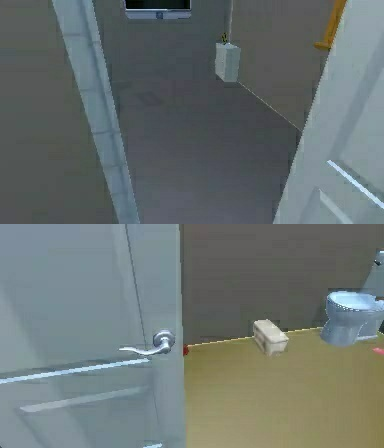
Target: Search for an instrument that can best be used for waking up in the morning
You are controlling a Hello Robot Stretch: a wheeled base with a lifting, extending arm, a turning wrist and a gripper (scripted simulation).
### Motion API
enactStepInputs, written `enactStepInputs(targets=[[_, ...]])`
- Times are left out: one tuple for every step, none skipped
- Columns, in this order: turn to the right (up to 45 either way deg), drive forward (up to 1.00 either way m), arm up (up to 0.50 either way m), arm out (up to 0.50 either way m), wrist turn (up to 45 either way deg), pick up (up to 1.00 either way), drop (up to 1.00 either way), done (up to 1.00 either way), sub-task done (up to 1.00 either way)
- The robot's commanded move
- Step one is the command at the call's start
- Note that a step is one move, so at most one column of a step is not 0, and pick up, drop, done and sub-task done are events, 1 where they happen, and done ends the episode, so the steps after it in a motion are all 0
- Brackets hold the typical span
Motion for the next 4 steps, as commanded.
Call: enactStepInputs(targets=[[0.0, 0.60, 0.00, 0.00, 0.0, 0.00, 0.00, 0.00, 0.00], [-9.0, 0.00, 0.00, 0.00, 0.0, 0.00, 0.00, 0.00, 0.00], [0.0, 0.30, 0.00, 0.00, 0.0, 0.00, 0.00, 0.00, 0.00], [-45.0, 0.00, 0.00, 0.00, 0.0, 0.00, 0.00, 0.00, 0.00]])
